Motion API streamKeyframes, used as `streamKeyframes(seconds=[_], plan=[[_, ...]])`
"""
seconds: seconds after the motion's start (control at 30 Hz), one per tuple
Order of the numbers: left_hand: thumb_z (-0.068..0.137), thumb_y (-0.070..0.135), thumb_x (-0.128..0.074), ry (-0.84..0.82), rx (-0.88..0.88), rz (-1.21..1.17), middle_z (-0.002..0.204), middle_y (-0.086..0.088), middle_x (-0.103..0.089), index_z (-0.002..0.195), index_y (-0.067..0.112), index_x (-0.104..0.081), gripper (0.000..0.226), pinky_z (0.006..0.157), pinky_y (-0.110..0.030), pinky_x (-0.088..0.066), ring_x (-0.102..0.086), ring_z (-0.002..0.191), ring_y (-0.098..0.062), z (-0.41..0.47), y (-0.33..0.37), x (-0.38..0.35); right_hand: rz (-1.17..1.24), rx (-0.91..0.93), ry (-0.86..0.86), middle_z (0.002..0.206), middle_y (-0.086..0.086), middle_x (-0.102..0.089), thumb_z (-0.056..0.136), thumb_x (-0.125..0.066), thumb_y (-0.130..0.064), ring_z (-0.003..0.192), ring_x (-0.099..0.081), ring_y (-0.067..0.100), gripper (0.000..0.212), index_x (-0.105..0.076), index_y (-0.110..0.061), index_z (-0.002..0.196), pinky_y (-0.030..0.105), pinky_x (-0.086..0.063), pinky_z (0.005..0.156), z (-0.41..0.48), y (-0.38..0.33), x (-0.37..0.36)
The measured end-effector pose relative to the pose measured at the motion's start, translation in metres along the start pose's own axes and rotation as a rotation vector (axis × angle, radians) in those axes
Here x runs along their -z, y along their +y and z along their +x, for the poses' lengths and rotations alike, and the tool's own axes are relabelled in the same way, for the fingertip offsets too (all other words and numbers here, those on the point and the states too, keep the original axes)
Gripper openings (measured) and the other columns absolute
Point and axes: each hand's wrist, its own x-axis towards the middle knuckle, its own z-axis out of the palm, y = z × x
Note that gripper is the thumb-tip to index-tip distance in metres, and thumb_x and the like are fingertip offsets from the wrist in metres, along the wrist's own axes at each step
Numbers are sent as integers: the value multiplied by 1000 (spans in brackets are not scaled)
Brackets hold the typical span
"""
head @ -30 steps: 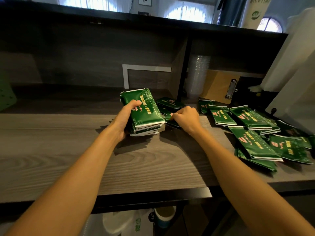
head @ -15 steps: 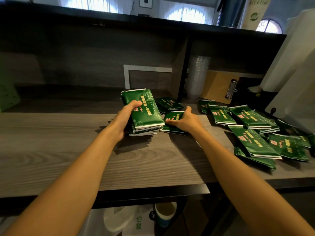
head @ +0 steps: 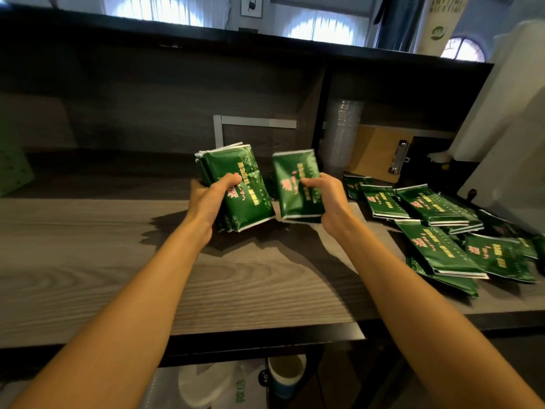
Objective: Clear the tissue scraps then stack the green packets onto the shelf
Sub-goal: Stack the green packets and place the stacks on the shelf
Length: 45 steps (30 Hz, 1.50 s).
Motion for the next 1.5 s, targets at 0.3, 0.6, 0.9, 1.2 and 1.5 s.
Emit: streamKeyframes(seconds=[0.3,0.6,0.9,1.2,1.5], plan=[[76,-1,-64,-112,-140,34,93,2,-55,110,14,-37,46,68,-25,-46,-56,85,-12,-6,-1,-4,-100,147,-395,99,7,-64,79,-55,17,95,-63,20,38,-55,-10,105,37,-52,88,-10,7,-15],[59,69,-60,-312,-206,18,103,7,-58,123,17,-35,86,76,-23,-53,-63,83,4,-19,-3,-5,-70,-32,-618,124,11,-58,64,-65,7,120,-53,26,80,-38,-14,137,44,-37,108,-17,19,-20],[49,41,-76,-379,-359,118,119,0,-58,138,23,-21,105,86,-31,-53,-62,106,-11,-15,-4,-3,-142,-19,-684,124,5,-56,63,-64,2,112,-57,17,89,-28,-19,142,26,-51,89,-20,21,-19],[50,46,-71,-387,-403,157,124,1,-53,145,23,-17,112,85,-25,-51,-58,109,-10,-16,6,-1,-281,57,-640,128,8,-56,58,-72,-5,115,-57,18,92,-30,-16,140,29,-48,93,-22,16,-20],[74,62,-36,-216,-651,446,124,3,-50,124,14,-56,72,102,-41,-42,-49,117,-12,-17,17,0,-323,41,-690,127,4,-55,47,-80,-22,113,-57,14,110,-25,-19,142,25,-48,92,-22,16,-23]])
